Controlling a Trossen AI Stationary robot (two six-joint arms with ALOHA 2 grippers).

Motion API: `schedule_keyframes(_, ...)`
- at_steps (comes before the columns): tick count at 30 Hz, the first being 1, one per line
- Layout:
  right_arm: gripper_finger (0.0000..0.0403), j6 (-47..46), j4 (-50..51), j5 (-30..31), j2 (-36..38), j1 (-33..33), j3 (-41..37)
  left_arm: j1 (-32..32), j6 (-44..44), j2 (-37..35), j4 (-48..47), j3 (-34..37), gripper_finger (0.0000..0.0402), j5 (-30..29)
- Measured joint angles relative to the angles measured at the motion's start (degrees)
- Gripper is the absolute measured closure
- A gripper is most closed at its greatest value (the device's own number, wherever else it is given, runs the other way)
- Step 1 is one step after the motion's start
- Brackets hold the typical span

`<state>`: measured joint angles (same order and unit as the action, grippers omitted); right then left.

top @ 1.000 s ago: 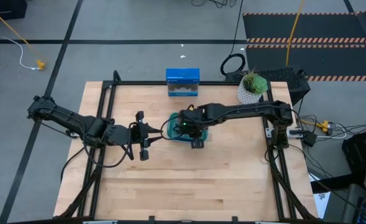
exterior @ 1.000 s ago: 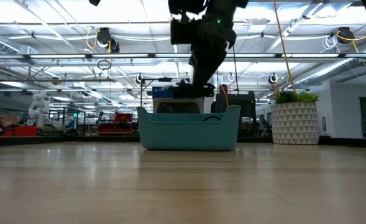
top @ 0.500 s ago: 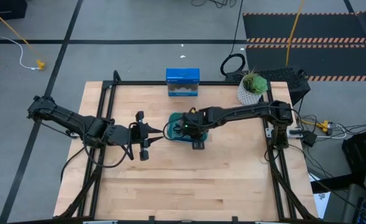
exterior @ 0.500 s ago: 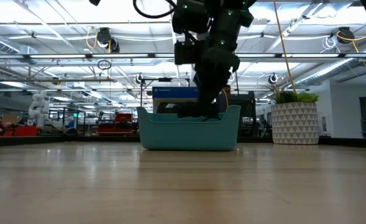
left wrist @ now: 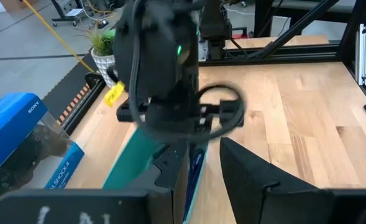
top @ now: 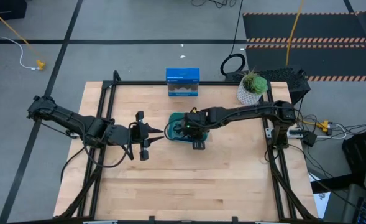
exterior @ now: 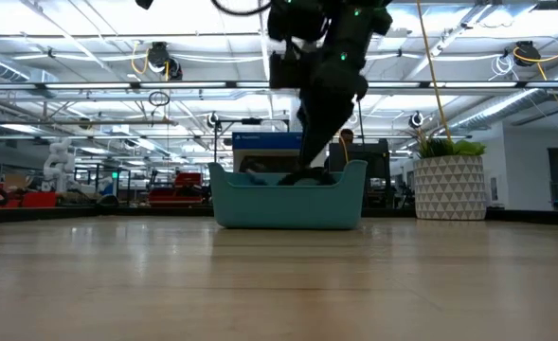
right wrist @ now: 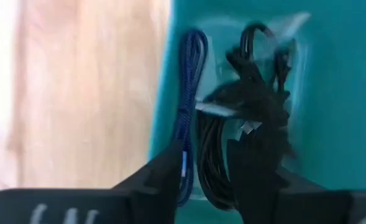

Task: Pick and place USB-C Cables
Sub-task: Put the black charger cable into the green container, then return to Home Position

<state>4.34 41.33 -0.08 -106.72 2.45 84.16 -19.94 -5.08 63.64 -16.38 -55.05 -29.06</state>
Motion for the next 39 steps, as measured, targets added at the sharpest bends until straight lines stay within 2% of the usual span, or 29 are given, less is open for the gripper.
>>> schedule_keyframes(10,0.0212,-1.43,0.15,0.43,8.56,-3.87,0.0,0.0,0.55,0.0,0.22,0.0,0.0305,-0.02)
schedule_keyframes(16,0.0204,-2.21,2.67,4.54,14.79,-6.43,0.0,0.04,-0.01,0.0,1.89,0.0,0.0305,-0.04)
schedule_keyframes(21,0.0205,-4.01,3.33,4.96,21.95,-9.3,-2.27,-0.11,-1.87,0.0,2.99,0.0,0.0305,-0.04)
schedule_keyframes(26,0.0206,-6.33,-1.21,6.41,32.44,-11.48,-12.23,-0.22,-2.61,0.0,3.49,0.0,0.0305,-0.04)
schedule_keyframes(33,0.0206,-11.22,-16.78,9.28,49.29,-16.03,-34.34,-0.39,-3.66,0.35,6.21,0.0,0.0305,-0.08)
schedule_keyframes(39,0.0206,-9.23,-29.6,9.31,57.18,-19.28,-46.63,-1.15,-2.92,1.2,6.87,-0.02,0.0305,-0.2)
